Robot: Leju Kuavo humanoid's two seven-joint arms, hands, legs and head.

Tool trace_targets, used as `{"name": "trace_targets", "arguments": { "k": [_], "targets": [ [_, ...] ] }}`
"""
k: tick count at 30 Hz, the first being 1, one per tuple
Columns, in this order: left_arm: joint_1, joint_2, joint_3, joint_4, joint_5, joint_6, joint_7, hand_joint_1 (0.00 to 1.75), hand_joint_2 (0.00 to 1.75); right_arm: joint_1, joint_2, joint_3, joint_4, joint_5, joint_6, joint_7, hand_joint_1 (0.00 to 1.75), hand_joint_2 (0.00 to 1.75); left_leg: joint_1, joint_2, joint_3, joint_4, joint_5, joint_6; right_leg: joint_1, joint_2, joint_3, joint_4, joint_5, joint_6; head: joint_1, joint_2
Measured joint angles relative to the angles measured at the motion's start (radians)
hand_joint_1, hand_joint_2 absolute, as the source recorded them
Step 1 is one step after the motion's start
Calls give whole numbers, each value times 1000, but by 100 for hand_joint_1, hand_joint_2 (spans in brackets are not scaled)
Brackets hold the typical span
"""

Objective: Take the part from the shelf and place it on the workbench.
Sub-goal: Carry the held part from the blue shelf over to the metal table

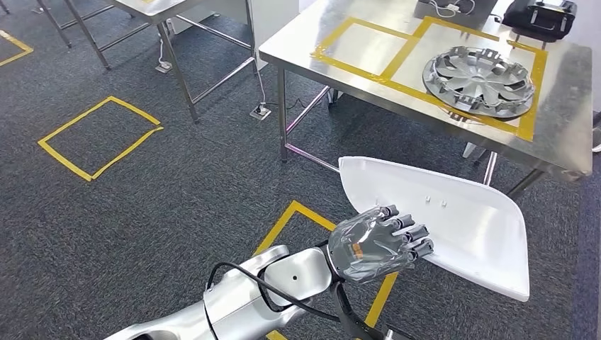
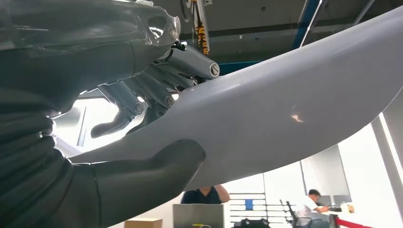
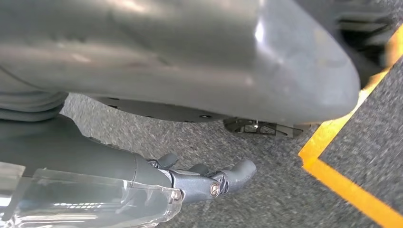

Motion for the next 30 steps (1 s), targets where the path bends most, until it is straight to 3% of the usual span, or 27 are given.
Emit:
{"name": "trace_targets", "arguments": {
  "k": [2, 3, 4, 6, 8, 10, 12, 13, 14, 15, 17, 19, 23, 25, 27, 28, 29, 30],
  "targets": [
    [0, -1, 6, -9, -1, 2, 1, 175, 175, -1, -2, 0, 0, 0, 0, 1, 0, 0, -5, 22, 1, 2, -3, -5, 4, -48, 85, -144, 40, -8, 0, 0],
    [0, -1, 9, -12, -2, 3, 1, 175, 175, -1, -2, 0, 0, 0, 0, 1, 0, 0, -8, 30, 2, 3, -4, -9, 6, -64, 107, -183, 48, -15, -2, 0],
    [1, -1, 10, -15, -2, 3, 1, 175, 175, -2, -2, 0, 0, -1, 0, 2, 0, 0, -11, 37, 2, 4, -5, -13, 9, -71, 114, -198, 49, -21, -4, 0],
    [2, -2, 10, -19, -1, 2, -5, 175, 175, -1, -3, 0, 0, -2, 1, 7, 0, 0, -10, 45, 1, 5, -6, -23, 9, -51, 111, -197, 54, -34, -7, 0],
    [2, -3, 10, -25, 3, -2, -14, 175, 175, -1, -3, 0, 0, -3, 3, 14, 0, 0, -5, 5, -12, 32, -28, -37, 5, -38, 108, -199, 59, -45, -8, 0],
    [7, -1, 13, -28, 3, -2, -11, 175, 175, -4, -3, 0, 0, -4, 5, 18, 0, 0, 1, -57, -61, 139, -88, -47, 2, -25, 103, -200, 64, -54, -9, 0],
    [17, 3, 23, -29, 2, 5, 8, 175, 175, -5, -3, 0, 0, -4, 8, 20, 0, 0, 3, -77, -125, 274, -143, -49, 1, -11, 97, -200, 68, -59, -9, 0],
    [22, 4, 28, -30, 5, 11, 17, 175, 175, -4, -4, 0, 0, -5, 10, 22, 0, 0, 3, -79, -140, 303, -146, -49, 1, -5, 95, -200, 69, -60, -9, 0],
    [27, 5, 35, -32, 9, 19, 25, 175, 175, -3, -4, 0, 0, -5, 11, 24, 0, 0, 4, -79, -135, 292, -130, -48, 1, 1, 95, -200, 69, -60, -9, 0],
    [30, 5, 42, -37, 15, 27, 31, 175, 175, -2, -3, 0, 0, -5, 12, 25, 0, 0, 5, -79, -108, 239, -97, -47, 1, 6, 95, -200, 70, -58, -9, 0],
    [34, 4, 59, -52, 26, 48, 40, 175, 175, -2, -3, 0, 0, -4, 14, 26, 0, 0, 6, -79, -31, 88, -39, -40, 3, 15, 95, -199, 68, -51, -9, 0],
    [37, 1, 77, -67, 34, 66, 47, 175, 175, -3, -3, 0, 0, -3, 15, 27, 0, 0, 4, -80, 8, 6, -29, -32, 5, 20, 96, -201, 66, -38, -8, 0],
    [45, -5, 101, -81, 43, 82, 55, 175, 175, -2, -2, 0, 0, -3, 16, 28, 0, 0, 7, -79, 33, -6, -32, -6, 4, 19, 89, -165, 68, -14, -4, 0],
    [47, -8, 109, -84, 47, 87, 56, 175, 175, -2, -2, 0, 0, -2, 17, 28, 0, 0, 8, -75, 47, -7, -37, 1, 3, 17, 37, -74, 30, -8, -1, 0],
    [54, -9, 116, -87, 51, 91, 57, 175, 175, 1, -2, 0, 0, -2, 17, 28, 0, 0, 6, -73, 57, -7, -49, 3, 3, 17, -47, 53, -11, -5, 1, 0],
    [59, -9, 119, -87, 52, 91, 58, 175, 175, 4, -2, 0, 0, -1, 18, 28, 0, 0, 6, -74, 65, -7, -57, 3, 3, 17, -78, 87, -21, -5, 1, 0],
    [63, -9, 122, -87, 52, 91, 58, 175, 175, 6, -2, 0, 0, -1, 18, 28, 0, 0, 5, -74, 76, -7, -67, 1, 3, 16, -92, 84, -20, -7, 1, 0],
    [66, -9, 124, -87, 53, 91, 59, 175, 175, 8, -2, 0, 0, 0, 18, 28, 0, 0, 5, -75, 89, -7, -79, -1, 3, 16, -87, 44, -4, -10, 1, 0]
  ]
}}
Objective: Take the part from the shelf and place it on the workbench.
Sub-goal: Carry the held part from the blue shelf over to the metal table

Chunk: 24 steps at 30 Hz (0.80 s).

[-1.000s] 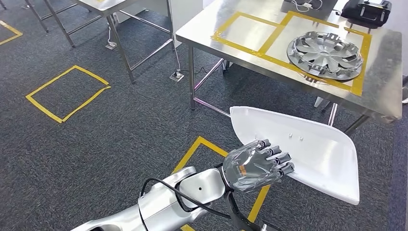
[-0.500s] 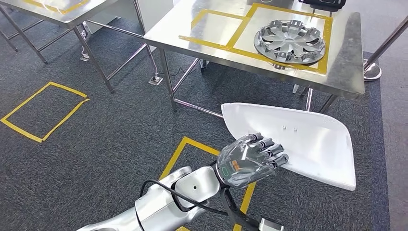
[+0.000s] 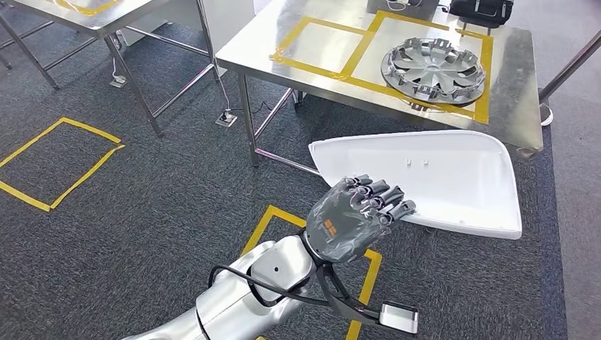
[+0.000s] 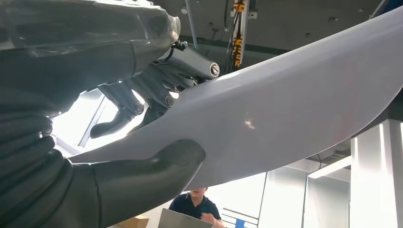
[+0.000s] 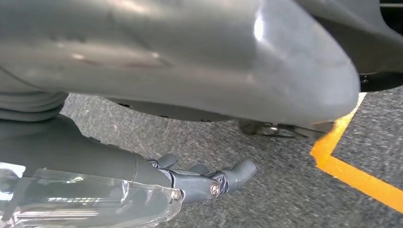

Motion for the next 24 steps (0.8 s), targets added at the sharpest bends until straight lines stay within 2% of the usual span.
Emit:
{"name": "trace_targets", "arguments": {
  "k": [1, 2, 4, 5, 6, 7, 8, 9, 10, 11, 12, 13, 14, 15, 16, 18, 19, 20, 21, 22, 23, 24],
  "targets": [
    [2, 0, 2, 0, 0, 0, 0, 175, 175, 1, 0, 0, 0, 0, 0, 0, 0, 0, 0, 0, 12, 0, -13, -3, 0, -1, 17, -66, 34, -4, 0, 0],
    [4, 1, 3, 0, 0, 2, 1, 175, 175, 3, 0, 0, 0, 0, 0, 0, 0, 0, -1, 0, 25, 1, -29, -7, 1, -4, 34, -131, 81, -8, 1, 0],
    [10, 2, 6, -1, 2, 7, 5, 175, 175, 4, 1, 0, 0, 0, 2, -1, 0, 0, -1, -1, 46, -6, -56, -20, 9, -10, 63, -205, 137, -19, 1, 0],
    [13, 2, 9, -3, 3, 11, 7, 175, 175, 5, 1, 0, 0, 0, 2, -1, 0, 0, 1, -1, 59, -7, -62, -28, 14, -12, 71, -211, 138, -26, 1, 0],
    [13, 0, 13, -8, 5, 14, 10, 175, 175, 3, 0, 0, 0, 0, 3, -2, 0, 0, 3, -2, 64, 0, -59, -35, 17, -11, 83, -211, 123, -34, 1, 0],
    [12, -4, 16, -13, 7, 16, 11, 175, 175, 2, 0, 0, 0, 0, 3, -2, 0, 0, 5, -1, 58, 31, -43, -40, 18, -9, 97, -213, 112, -41, 1, 0],
    [11, -6, 18, -18, 8, 18, 12, 175, 175, 1, -1, 0, 0, 0, 4, -2, 0, 0, 5, -1, 33, 88, -16, -43, 16, -8, 115, -215, 98, -48, 0, 0],
    [10, -8, 20, -22, 9, 20, 13, 175, 175, -1, -2, 0, 0, 0, 4, -3, 0, 0, 5, -2, -11, 162, 7, -46, 14, -7, 136, -217, 83, -54, -1, 0],
    [11, -7, 23, -23, 9, 20, 13, 175, 175, -1, -2, 0, -1, 0, 4, -3, 0, 0, 6, -1, -68, 237, 13, -49, 13, -6, 157, -218, 65, -59, -2, 0],
    [14, -4, 25, -24, 9, 21, 13, 175, 175, -1, -2, 0, -1, 0, 4, -3, 0, 0, 6, -2, -124, 296, -6, -52, 12, -3, 178, -219, 47, -62, -4, 0],
    [17, -1, 26, -24, 9, 21, 13, 175, 175, -1, -1, 0, 0, 0, 5, -3, 0, 0, 6, -2, -175, 329, -49, -53, 12, 0, 198, -219, 30, -64, -4, 0],
    [20, 1, 27, -24, 9, 21, 13, 175, 175, 1, -1, 0, 0, 0, 6, -3, 0, 0, 5, -2, -216, 338, -99, -54, 12, 4, 219, -219, 11, -64, -5, 0],
    [21, 3, 28, -24, 9, 21, 13, 175, 175, 2, -1, 0, 0, 0, 7, -3, 0, 0, 4, -3, -248, 324, -136, -52, 13, 9, 242, -219, -7, -64, -5, 0],
    [22, 4, 28, -24, 9, 21, 13, 175, 175, 2, -1, 0, 0, 0, 8, -3, 0, 0, 2, -4, -269, 291, -146, -49, 13, 13, 265, -220, -26, -64, -5, 0],
    [23, 5, 29, -24, 9, 21, 13, 175, 175, 2, 0, 0, 0, 0, 8, -3, 0, 0, 0, -4, -281, 240, -113, -44, 13, 16, 289, -220, -45, -63, -5, 0],
    [25, 9, 30, -23, 9, 21, 13, 175, 175, 3, 2, 0, 0, 0, 9, -3, 0, 0, -10, -8, -286, 124, 62, -31, 13, 22, 327, -224, -83, -58, -5, 0],
    [26, 11, 32, -23, 9, 20, 13, 175, 175, 3, 4, 0, 0, 0, 10, -3, 0, 0, -14, -10, -280, 86, 136, -25, 13, 25, 341, -231, -99, -53, -5, 0],
    [27, 12, 33, -24, 9, 20, 13, 175, 175, 3, 6, 0, 0, 1, 10, -3, 0, 0, -18, -14, -271, 63, 180, -20, 12, 27, 356, -237, -105, -47, -6, 0],
    [27, 11, 34, -25, 10, 20, 13, 175, 175, 2, 7, 0, 0, 1, 10, -3, 0, 0, -19, -17, -257, 53, 180, -15, 12, 28, 365, -236, -99, -39, -7, 0],
    [26, 8, 35, -27, 9, 20, 13, 175, 175, 1, 7, 0, 0, 1, 10, -4, 0, 0, -17, -17, -237, 41, 170, -9, 11, 26, 363, -219, -80, -32, -7, 0],
    [26, 4, 36, -29, 9, 20, 13, 175, 175, 0, 7, 0, 0, 1, 10, -4, 0, 0, -15, -17, -214, 26, 161, -4, 12, 22, 346, -177, -49, -28, -5, 0],
    [25, 2, 36, -30, 8, 21, 13, 175, 175, -2, 7, 1, 0, 1, 11, -5, 0, 0, -12, -16, -186, 13, 150, 0, 13, 18, 309, -116, -20, -24, -3, 0]
  ]
}}
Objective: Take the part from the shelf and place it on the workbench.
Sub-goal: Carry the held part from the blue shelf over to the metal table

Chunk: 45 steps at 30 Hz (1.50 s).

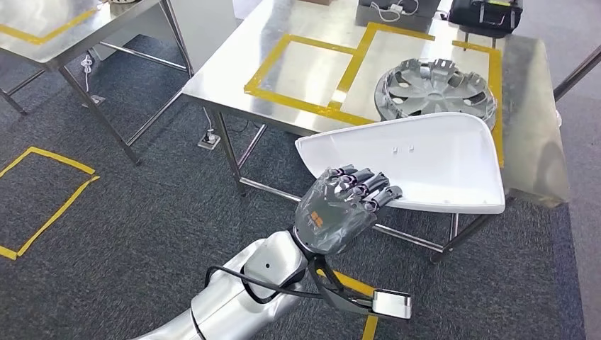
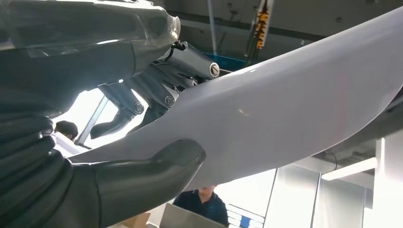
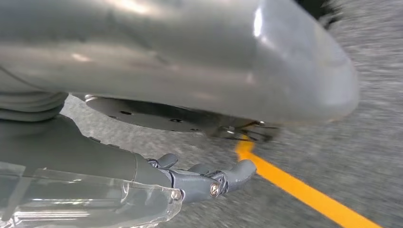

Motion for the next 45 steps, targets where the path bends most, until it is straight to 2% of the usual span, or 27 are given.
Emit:
{"name": "trace_targets", "arguments": {
  "k": [2, 4, 6, 7, 10, 11, 12, 14, 16, 17, 19, 21, 22, 23, 25, 26, 27, 29, 31, 34, 35, 36, 37, 39, 40, 42, 45],
  "targets": [
    [1, -1, 0, 0, -4, 0, 0, 175, 175, -1, -1, 0, 0, 0, 0, -1, 0, 0, 3, 0, 56, -20, -31, 4, 1, -9, -99, 120, 5, 4, 5, 0],
    [3, -1, 0, 0, -7, 0, 0, 175, 175, 3, -2, 0, 0, 0, 0, -1, 0, 0, 3, -3, 111, -31, -70, 5, 1, -12, -188, 160, -77, 11, 5, 0],
    [4, -1, -1, 0, -7, 0, 0, 175, 175, 7, -2, 0, 0, 0, 0, -1, 0, 0, 3, -6, 169, -35, -116, 4, -1, -13, -246, 115, -143, 17, 5, 0],
    [4, -1, -1, 1, -7, 0, 0, 175, 175, 8, -2, 0, 0, 0, 0, -1, 0, 0, 3, -7, 200, -36, -141, 2, -3, -13, -264, 66, -125, 18, 5, 0],
    [6, 1, -3, 7, -8, 0, 0, 175, 175, 14, 0, 0, 2, 0, 2, -4, 0, 0, 2, -11, 269, -37, -217, -10, -3, -27, -273, -74, 123, 8, 4, 0],
    [7, 1, -3, 8, -8, -1, 0, 175, 175, 13, 0, 0, 2, 0, 2, -5, 0, 0, 4, -12, 287, -40, -234, -17, 2, -30, -267, -87, 174, 0, 2, 0],
    [6, -2, -3, 7, -9, -1, 0, 175, 175, 10, 0, 0, 2, 0, 3, -6, 0, 0, 7, -14, 299, -36, -239, -24, 9, -31, -260, -87, 174, -10, 0, 0],
    [0, -11, -3, -2, -11, -2, 0, 175, 175, 1, -2, 0, 1, 1, 4, -8, 0, 0, 14, -9, 268, 40, -201, -35, 13, -27, -235, -86, 142, -28, -3, 0],
    [-3, -14, -4, -7, -16, -3, 0, 175, 175, -3, -6, 0, -1, 2, 6, -8, 0, 0, 15, -1, 161, 194, -152, -42, 8, -26, -192, -99, 113, -39, -5, 0],
    [-2, -12, -4, -6, -19, -4, 0, 175, 175, -3, -7, 1, -1, 3, 6, -8, 0, 0, 15, 2, 103, 259, -155, -45, 7, -25, -168, -105, 96, -42, -6, 0],
    [1, -5, -4, -6, -25, -7, 0, 175, 175, 0, -6, 1, -1, 6, 7, -8, 0, 0, 16, 4, 5, 311, -235, -48, 6, -21, -120, -112, 64, -44, -6, 0],
    [2, -1, -5, -6, -39, -11, -1, 175, 175, 1, -6, 3, -1, 13, 4, -6, 0, 0, 15, 4, -56, 278, -316, -47, 4, -14, -73, -114, 31, -42, -6, 0],
    [2, 1, -6, -6, -48, -12, -1, 175, 175, 1, -6, 5, -1, 15, 2, -3, 0, 0, 14, 4, -72, 234, -311, -44, 4, -10, -51, -114, 14, -41, -6, 0],
    [2, 4, -8, -5, -55, -12, 0, 175, 175, 1, -6, 5, -1, 16, -1, 0, 0, 0, 11, 4, -80, 177, -258, -40, 4, -7, -32, -114, -3, -40, -6, 0],
    [1, 10, -12, -2, -63, -10, 7, 175, 175, 1, -4, 6, -1, 12, -3, 8, 0, 0, 3, -4, -76, 82, -84, -26, 6, 1, -5, -113, -35, -32, -5, 0],
    [0, 13, -14, -1, -65, -9, 11, 175, 175, 1, -2, 6, -1, 10, -4, 11, 0, 0, 0, -9, -69, 58, -17, -21, 6, 6, 2, -114, -48, -26, -4, 0],
    [-3, 14, -16, 0, -66, -9, 17, 175, 175, 0, -1, 6, 0, 7, -4, 13, 0, 0, -2, -14, -62, 52, 15, -17, 6, 11, 8, -116, -58, -20, -4, 0],
    [-11, 11, -20, -2, -68, -8, 25, 175, 175, -3, 0, 6, -1, 2, -5, 15, 0, 0, 1, -13, -49, 43, 19, -14, 5, 14, 18, -125, -71, -9, -5, 0],
    [-20, 5, -24, -5, -69, -7, 31, 175, 175, -6, -1, 6, -1, 0, -7, 16, 0, 0, 6, -3, -33, 31, 10, -4, 5, 3, 1, -82, -96, 2, -3, 0],
    [-22, 4, -28, -4, -69, -6, 35, 175, 175, -6, -2, 6, -2, -1, -9, 21, 0, 0, 7, 11, -9, 26, -13, 6, 3, -12, -122, 112, -155, 14, -1, 0],
    [-21, 5, -30, -4, -69, -6, 35, 175, 175, -4, -3, 6, -2, -2, -9, 23, 0, 0, 7, 14, -1, 26, -21, 7, 2, -13, -160, 156, -154, 16, -1, 0],
    [-20, 6, -32, -4, -70, -5, 35, 175, 175, -3, -4, 5, -2, -2, -9, 24, 0, 0, 7, 17, 8, 26, -29, 6, 2, -13, -180, 159, -131, 17, -1, 0],
    [-20, 5, -34, -3, -70, -5, 35, 175, 175, -2, -4, 5, -2, -2, -10, 25, 0, 0, 7, 20, 19, 25, -36, 5, 2, -16, -180, 121, -89, 16, -1, 0],
    [-20, 4, -36, -3, -70, -5, 34, 175, 175, -2, -5, 5, -2, -3, -10, 27, 0, 0, 4, 29, 42, 26, -52, 0, 4, -39, -141, -17, 6, 11, -1, 0],
    [-21, 3, -36, -4, -70, -5, 33, 175, 175, -4, -5, 5, -2, -3, -10, 27, 0, 0, 2, 32, 49, 26, -59, -4, 6, -50, -122, -70, 33, 5, -1, 0],
    [-21, 2, -38, -4, -70, -5, 29, 175, 175, -7, -6, 5, -2, -3, -10, 28, 0, 0, -1, 41, 56, 25, -66, -13, 11, -56, -109, -107, 44, -6, -2, 0],
    [-22, -3, -39, -5, -70, -4, 23, 175, 175, -8, -7, 4, -2, -4, -10, 28, 0, 0, 1, 46, 53, 33, -78, -29, 7, -35, -106, -115, 50, -22, -2, 0]
  ]
}}
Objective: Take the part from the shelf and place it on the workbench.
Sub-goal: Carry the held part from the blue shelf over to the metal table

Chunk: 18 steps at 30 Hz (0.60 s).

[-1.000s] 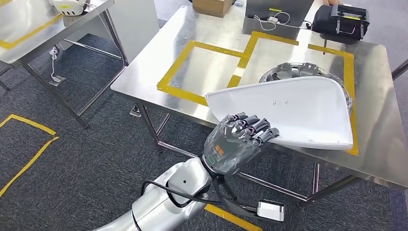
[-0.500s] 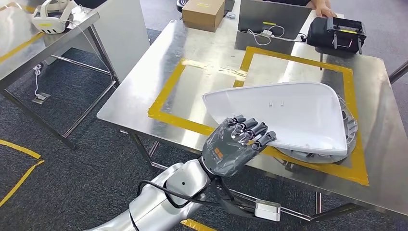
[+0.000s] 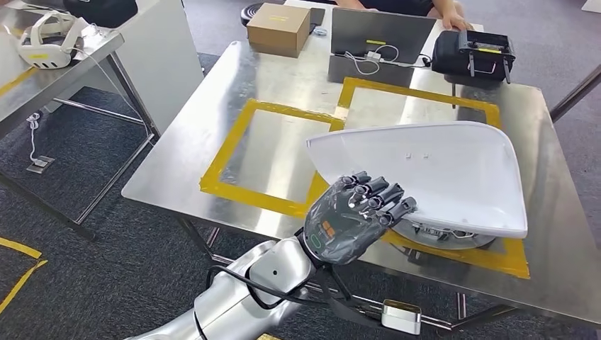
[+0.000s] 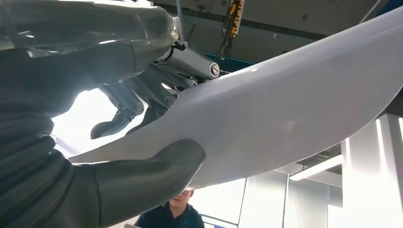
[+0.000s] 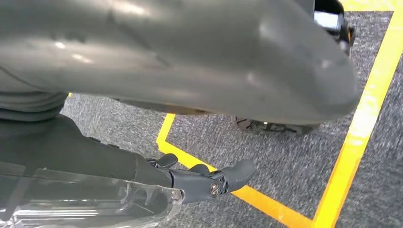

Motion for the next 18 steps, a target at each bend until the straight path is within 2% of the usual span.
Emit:
{"name": "trace_targets", "arguments": {
  "k": [2, 4, 5, 6, 7, 8, 10, 11, 12, 14, 16, 18],
  "targets": [
    [0, -1, -1, -1, 0, 0, -2, 175, 175, 0, 0, 0, 0, 0, 0, 0, 0, 0, 4, -18, -34, 74, -44, -13, -8, 12, 3, -4, 4, -7, -1, 0],
    [2, 2, -2, 0, 0, 0, -3, 175, 175, 0, 0, 0, 0, 0, 0, 0, 0, 0, 9, -30, -100, 209, -103, -20, -10, 25, 3, -4, 4, -8, -1, 0],
    [4, 4, -2, 0, 0, 0, -3, 175, 175, 1, 0, 0, 0, 0, 0, 0, 0, 0, 11, -30, -127, 259, -117, -22, -10, 32, 3, -4, 4, -8, -1, 0],
    [5, 6, -3, 0, 0, 0, -3, 175, 175, 2, -1, 0, 0, 0, 0, 0, 0, 0, 12, -31, -138, 274, -111, -23, -11, 40, 3, -3, 4, -7, -1, 0],
    [6, 6, -4, 0, 0, 0, -3, 175, 175, 3, -1, -1, 0, 0, 0, 0, 0, 0, 14, -32, -128, 247, -87, -22, -11, 49, 4, -3, 3, -7, -1, 0],
    [5, 7, -4, 0, 0, 0, -4, 175, 175, 2, -1, -1, 0, 0, 0, 0, 0, 0, 15, -39, -98, 183, -51, -21, -12, 58, 5, -3, 3, -6, -1, 0],
    [4, 6, -4, 0, 0, -1, -9, 175, 175, 1, -1, -1, 0, 0, 0, 1, 0, 0, 17, -76, -26, 43, 2, -17, -15, 76, 6, -3, 2, 1, -1, 0],
    [3, 6, -5, 0, 0, -2, -12, 175, 175, 0, -1, -1, 0, 0, 0, 2, 0, 0, 17, -89, -4, 2, 13, -14, -15, 83, 4, -3, 2, 7, -1, 0],
    [3, 7, -5, 0, 0, -3, -14, 175, 175, 0, 0, -1, 0, 0, 0, 3, 0, 0, 15, -96, 5, -13, 13, -10, -17, 90, 2, -4, 3, 14, 0, 0],
    [2, 6, -6, 0, 0, -7, -20, 175, 175, 1, -1, -1, 0, 2, 1, 5, 0, 0, 12, -81, 7, -17, 17, 2, -20, 99, -2, -8, 5, 28, 0, 0],
    [-5, 3, -8, 1, 0, -11, -25, 175, 175, 1, -2, -1, 0, 4, 1, 4, 0, 0, 15, -63, 10, -24, 20, 16, -19, 77, -18, 21, -12, 38, 3, 0],
    [-11, 3, -10, 5, 0, -15, -24, 175, 175, -1, -3, -1, 0, 4, 2, 2, 0, 0, 16, -41, 11, -27, 20, 25, -17, 39, -70, 125, -64, 43, 7, 0]
  ]
}}
